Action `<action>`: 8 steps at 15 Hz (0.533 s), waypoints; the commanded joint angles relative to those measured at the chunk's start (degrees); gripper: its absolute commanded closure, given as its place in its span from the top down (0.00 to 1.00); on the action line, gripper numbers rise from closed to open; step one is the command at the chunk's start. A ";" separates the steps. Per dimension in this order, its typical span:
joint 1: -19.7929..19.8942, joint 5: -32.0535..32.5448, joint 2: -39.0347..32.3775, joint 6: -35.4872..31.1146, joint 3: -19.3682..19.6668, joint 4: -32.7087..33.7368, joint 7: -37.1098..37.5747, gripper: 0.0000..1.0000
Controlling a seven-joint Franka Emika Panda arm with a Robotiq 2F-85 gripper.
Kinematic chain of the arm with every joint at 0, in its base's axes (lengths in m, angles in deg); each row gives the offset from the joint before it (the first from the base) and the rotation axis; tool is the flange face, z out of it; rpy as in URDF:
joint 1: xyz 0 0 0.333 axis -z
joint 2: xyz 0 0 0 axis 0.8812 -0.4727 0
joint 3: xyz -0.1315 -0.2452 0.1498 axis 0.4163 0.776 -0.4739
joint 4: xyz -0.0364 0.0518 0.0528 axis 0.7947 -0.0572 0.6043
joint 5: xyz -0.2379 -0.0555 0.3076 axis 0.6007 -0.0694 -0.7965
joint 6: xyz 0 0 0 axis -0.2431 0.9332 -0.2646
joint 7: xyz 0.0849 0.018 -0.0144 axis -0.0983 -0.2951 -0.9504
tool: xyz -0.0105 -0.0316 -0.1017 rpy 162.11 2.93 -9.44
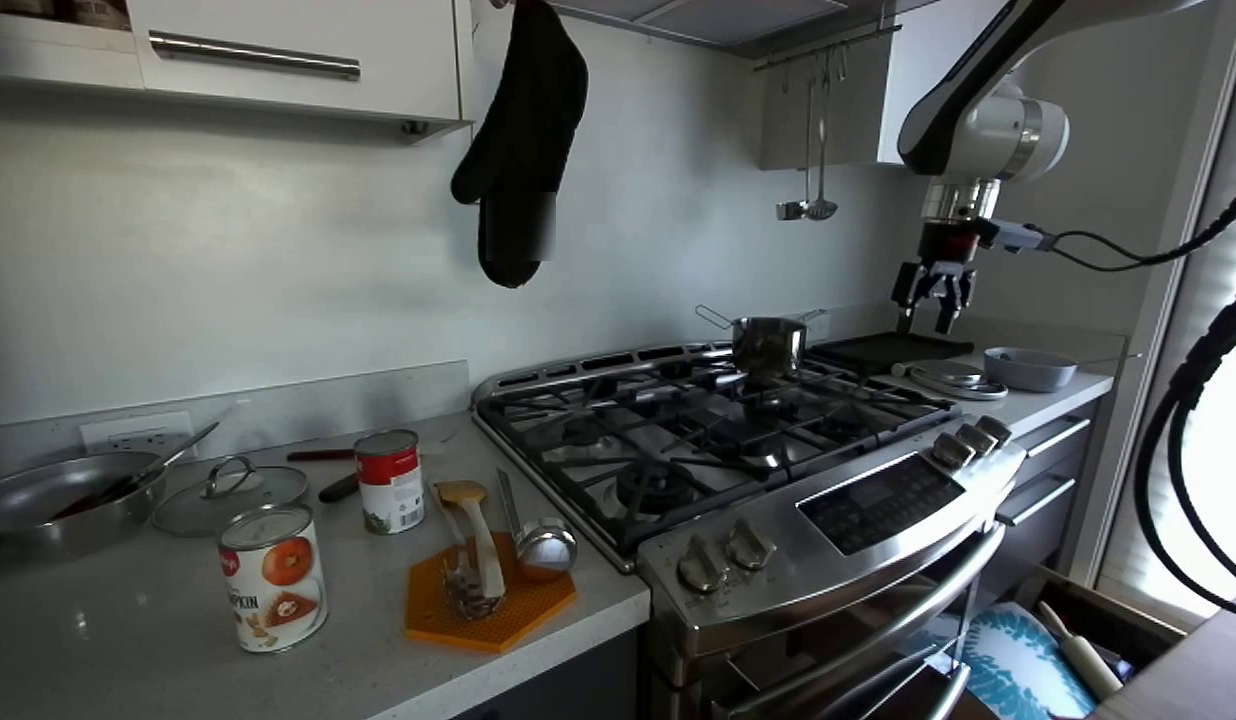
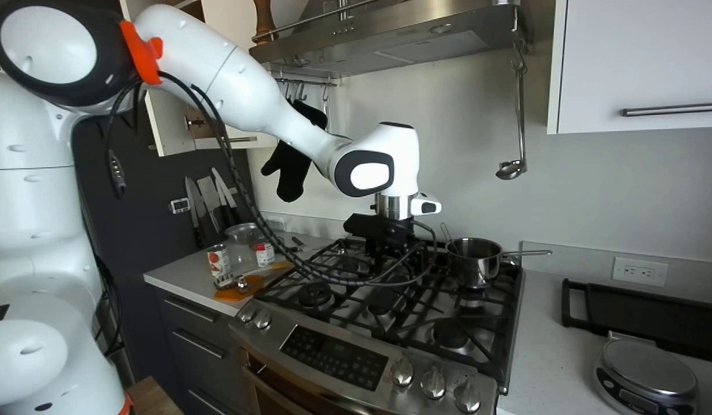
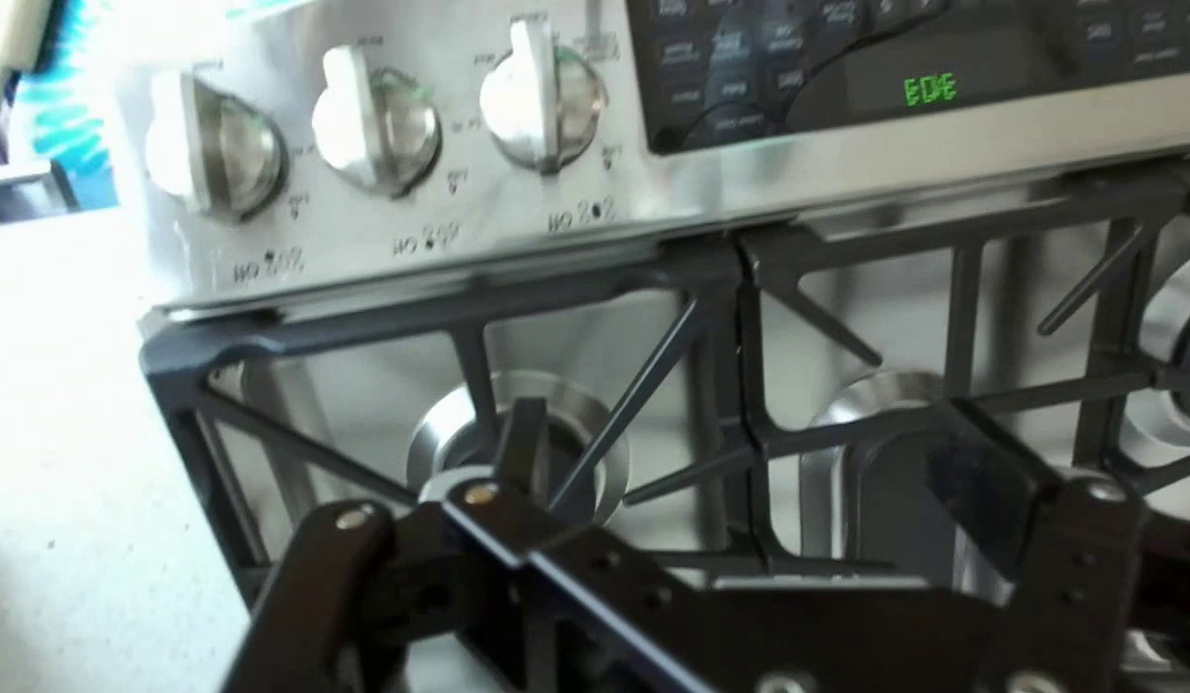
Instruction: Pick up the stirrer on the right countertop and put it in the pot on the stove plate
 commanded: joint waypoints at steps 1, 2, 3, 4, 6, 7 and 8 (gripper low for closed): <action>-1.88 1.46 8.15 1.98 2.16 -10.23 1.81 1.00; -2.15 1.94 10.18 2.09 2.58 -12.92 1.39 1.00; -2.45 2.39 12.06 1.58 2.99 -15.37 1.29 1.00; -2.73 2.86 13.83 1.30 3.36 -17.87 0.89 1.00; -3.12 3.45 17.01 2.19 4.35 -21.56 -0.63 1.00; -3.44 2.92 18.36 2.48 4.98 -23.11 -2.13 1.00; -4.14 2.41 13.69 1.81 5.02 -18.54 -0.27 1.00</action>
